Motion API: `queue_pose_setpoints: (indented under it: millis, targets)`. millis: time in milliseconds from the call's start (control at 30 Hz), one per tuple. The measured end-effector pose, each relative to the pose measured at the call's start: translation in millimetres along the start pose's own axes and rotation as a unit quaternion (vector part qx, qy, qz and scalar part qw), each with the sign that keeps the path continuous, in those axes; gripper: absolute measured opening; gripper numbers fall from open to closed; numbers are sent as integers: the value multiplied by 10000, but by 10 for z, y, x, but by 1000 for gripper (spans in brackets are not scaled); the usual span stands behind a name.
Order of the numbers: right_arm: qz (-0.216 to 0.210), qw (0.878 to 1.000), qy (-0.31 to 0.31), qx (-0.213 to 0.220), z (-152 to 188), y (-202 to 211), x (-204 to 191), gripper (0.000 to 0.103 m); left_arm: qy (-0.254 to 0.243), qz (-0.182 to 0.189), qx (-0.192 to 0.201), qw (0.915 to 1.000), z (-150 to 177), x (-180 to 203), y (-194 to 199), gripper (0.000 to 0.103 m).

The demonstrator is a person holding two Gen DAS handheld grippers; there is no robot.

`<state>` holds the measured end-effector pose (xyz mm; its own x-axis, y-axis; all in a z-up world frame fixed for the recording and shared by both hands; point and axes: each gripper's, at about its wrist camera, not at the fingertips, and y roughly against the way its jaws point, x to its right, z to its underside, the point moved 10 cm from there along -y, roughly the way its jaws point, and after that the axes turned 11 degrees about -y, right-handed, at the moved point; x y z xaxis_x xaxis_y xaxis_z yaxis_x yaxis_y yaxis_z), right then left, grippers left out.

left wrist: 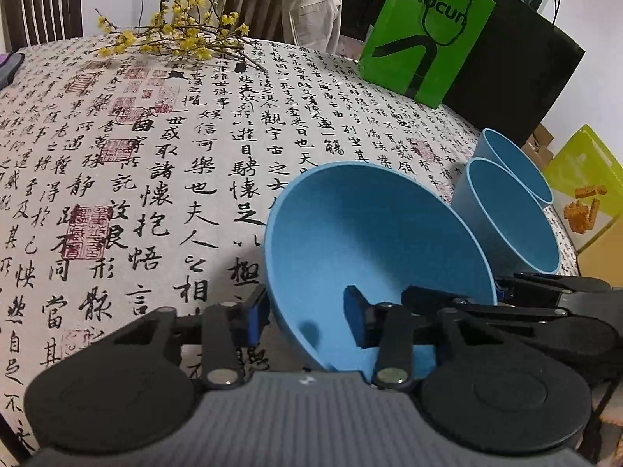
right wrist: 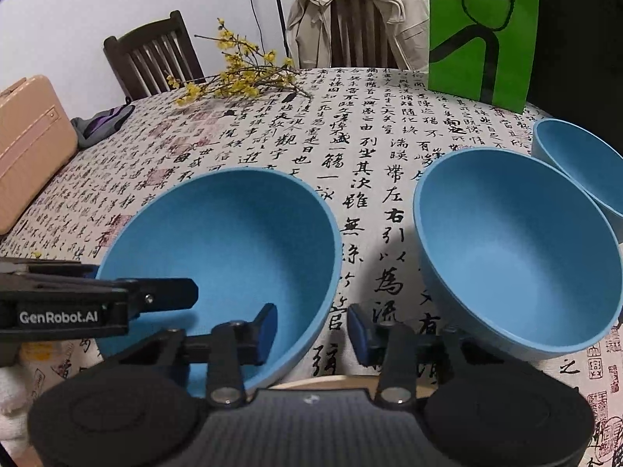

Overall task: Organize plates and bowls
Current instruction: 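Close both grippers on the blue bowl rim, then lift the blue bowl off the table with both grippers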

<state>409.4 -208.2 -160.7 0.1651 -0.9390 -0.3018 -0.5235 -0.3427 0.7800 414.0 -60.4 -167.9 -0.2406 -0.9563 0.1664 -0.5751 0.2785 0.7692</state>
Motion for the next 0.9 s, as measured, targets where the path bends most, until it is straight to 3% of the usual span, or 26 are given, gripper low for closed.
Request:
queue_pose_setpoints:
  millis: [133,900]
  targets:
    - [-36,10000,32,10,1,-11,-31,26,40,-27,13,10000,-8,-42,-8,30]
    - [-12,10000,-43,57,0,-13,-28,18,30,-195,72,9998,-11,-32,77,29]
